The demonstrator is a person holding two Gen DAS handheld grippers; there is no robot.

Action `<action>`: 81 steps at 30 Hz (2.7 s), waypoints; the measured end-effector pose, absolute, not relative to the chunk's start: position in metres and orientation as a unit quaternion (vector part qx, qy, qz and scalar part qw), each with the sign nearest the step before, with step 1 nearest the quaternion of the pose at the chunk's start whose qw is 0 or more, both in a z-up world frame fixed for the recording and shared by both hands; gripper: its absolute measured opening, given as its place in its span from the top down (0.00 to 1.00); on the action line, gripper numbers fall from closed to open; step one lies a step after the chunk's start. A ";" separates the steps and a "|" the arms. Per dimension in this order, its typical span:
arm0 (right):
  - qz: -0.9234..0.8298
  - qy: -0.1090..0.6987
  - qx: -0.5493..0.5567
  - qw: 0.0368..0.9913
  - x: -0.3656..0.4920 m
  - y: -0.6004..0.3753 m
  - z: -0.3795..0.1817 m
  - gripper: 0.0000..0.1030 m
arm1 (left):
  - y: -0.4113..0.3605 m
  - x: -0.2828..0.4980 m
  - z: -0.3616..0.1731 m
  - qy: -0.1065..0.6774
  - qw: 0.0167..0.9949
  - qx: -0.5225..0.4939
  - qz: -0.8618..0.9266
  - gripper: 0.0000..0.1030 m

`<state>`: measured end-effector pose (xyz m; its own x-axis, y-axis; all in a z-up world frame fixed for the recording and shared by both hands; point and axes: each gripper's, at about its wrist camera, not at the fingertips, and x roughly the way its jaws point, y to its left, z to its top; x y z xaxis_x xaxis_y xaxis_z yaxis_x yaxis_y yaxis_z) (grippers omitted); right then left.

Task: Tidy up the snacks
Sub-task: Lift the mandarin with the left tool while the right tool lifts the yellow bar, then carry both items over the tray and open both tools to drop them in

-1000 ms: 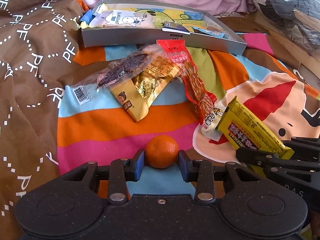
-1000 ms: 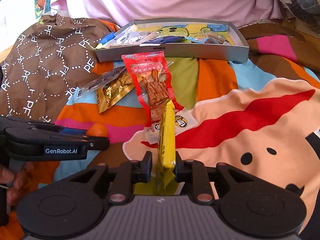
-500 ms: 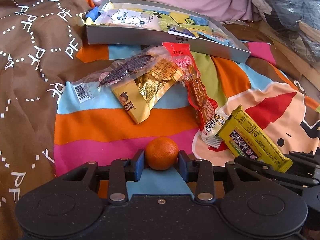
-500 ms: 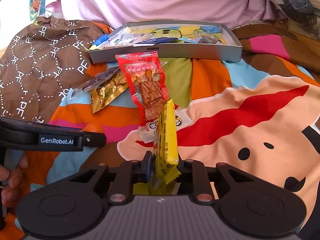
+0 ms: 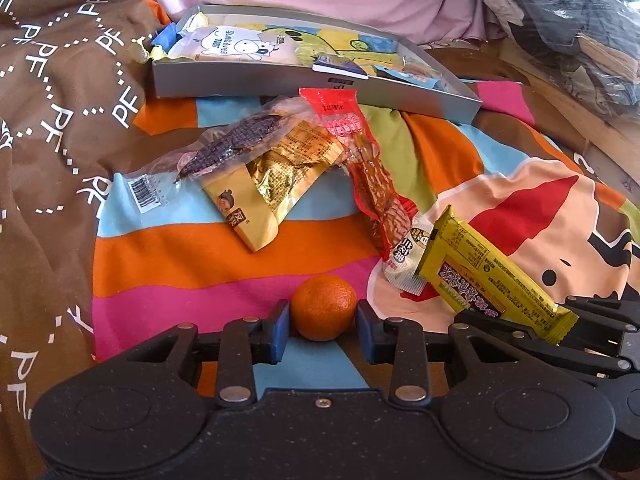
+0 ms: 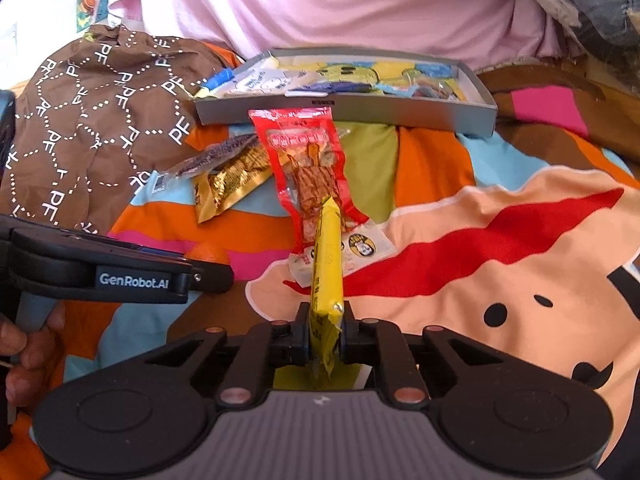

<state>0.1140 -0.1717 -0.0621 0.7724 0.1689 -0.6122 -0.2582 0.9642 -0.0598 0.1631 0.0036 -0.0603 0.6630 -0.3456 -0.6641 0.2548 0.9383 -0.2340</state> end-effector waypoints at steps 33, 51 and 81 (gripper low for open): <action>0.109 0.236 -0.083 0.962 0.096 -0.175 -0.039 0.86 | 0.007 0.157 -0.042 0.328 0.927 -0.077 -0.165 0.65; 0.116 0.165 -0.171 0.965 0.096 -0.167 -0.008 0.86 | 0.014 0.160 -0.020 0.311 0.931 -0.103 -0.163 0.65; 0.121 0.118 -0.245 0.955 0.329 -0.150 0.012 0.86 | 0.032 0.383 0.050 0.291 0.946 -0.110 -0.089 0.65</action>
<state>0.3293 -0.1497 0.0124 0.9430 0.1728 -0.2843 -0.2883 0.8510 -0.4389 0.3830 0.0320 0.0503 0.8146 -0.2331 -0.5311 0.1050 0.9598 -0.2603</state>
